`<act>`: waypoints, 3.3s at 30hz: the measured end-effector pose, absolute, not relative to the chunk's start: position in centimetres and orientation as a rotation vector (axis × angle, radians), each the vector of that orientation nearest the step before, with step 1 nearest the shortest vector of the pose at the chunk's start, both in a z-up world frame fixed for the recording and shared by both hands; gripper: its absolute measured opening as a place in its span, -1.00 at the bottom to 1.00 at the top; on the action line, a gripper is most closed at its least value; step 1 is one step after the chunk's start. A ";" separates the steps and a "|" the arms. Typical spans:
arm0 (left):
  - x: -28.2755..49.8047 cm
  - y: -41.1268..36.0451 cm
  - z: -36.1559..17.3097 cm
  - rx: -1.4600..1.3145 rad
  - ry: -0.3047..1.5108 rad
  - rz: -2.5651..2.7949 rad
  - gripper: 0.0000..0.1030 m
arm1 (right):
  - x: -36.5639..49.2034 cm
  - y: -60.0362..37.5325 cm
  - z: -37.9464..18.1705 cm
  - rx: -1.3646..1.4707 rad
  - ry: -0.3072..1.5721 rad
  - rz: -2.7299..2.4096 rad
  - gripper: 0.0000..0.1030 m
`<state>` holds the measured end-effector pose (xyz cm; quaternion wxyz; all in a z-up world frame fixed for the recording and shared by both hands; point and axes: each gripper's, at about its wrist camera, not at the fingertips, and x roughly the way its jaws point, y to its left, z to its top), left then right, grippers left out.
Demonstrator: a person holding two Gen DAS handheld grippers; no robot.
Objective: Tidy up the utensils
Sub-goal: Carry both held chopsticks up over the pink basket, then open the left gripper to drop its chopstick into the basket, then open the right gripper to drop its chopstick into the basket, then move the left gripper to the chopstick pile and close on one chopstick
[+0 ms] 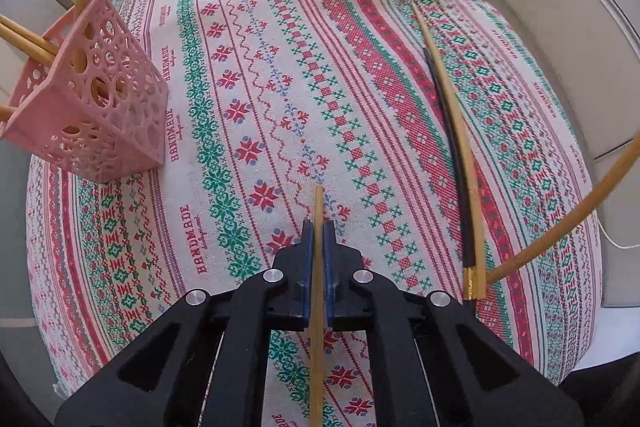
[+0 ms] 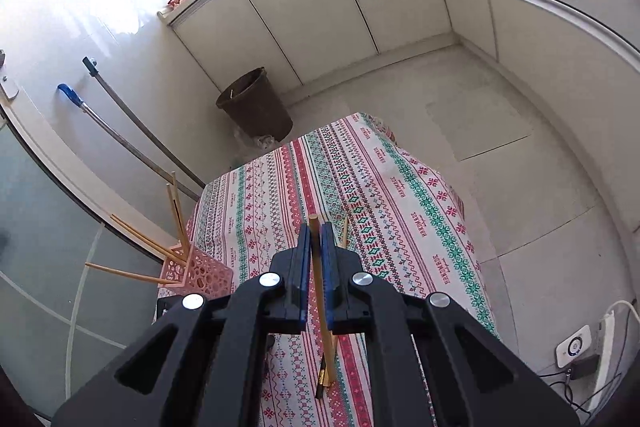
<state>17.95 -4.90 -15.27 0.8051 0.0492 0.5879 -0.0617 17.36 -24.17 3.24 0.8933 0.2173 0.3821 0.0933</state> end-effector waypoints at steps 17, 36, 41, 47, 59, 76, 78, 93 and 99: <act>8.3 -2.6 -3.2 0.124 0.895 -0.105 -0.92 | 15.8 -21.8 6.3 0.457 0.729 0.296 -0.89; 10.0 4.3 18.1 -0.073 0.469 -0.053 -0.92 | 16.6 -21.9 6.7 0.510 0.734 0.338 -0.89; 13.1 5.5 19.4 -0.078 0.460 0.011 -0.92 | 17.4 -21.8 6.0 0.517 0.760 0.347 -0.89; 16.4 8.1 14.9 -0.117 0.556 0.093 -0.82 | 17.6 -21.0 6.2 0.507 0.771 0.361 -0.89; 7.6 14.9 15.6 -0.426 0.361 0.172 -0.43 | 15.4 -16.4 14.7 0.435 0.600 0.458 -0.89; 6.7 18.7 16.9 -0.503 0.328 0.153 -0.35 | 23.3 -5.0 15.8 0.342 0.635 0.473 -0.88; 7.3 19.0 16.4 -0.515 0.353 0.150 -0.35 | 24.4 -4.0 14.3 0.336 0.673 0.483 -0.83; 8.2 9.3 16.3 -0.320 0.394 0.000 0.23 | 21.5 -14.4 7.0 0.444 0.744 0.159 0.66; 9.8 0.8 13.6 -0.171 0.466 -0.106 0.83 | 20.8 -25.6 -1.9 0.691 0.969 -0.162 0.87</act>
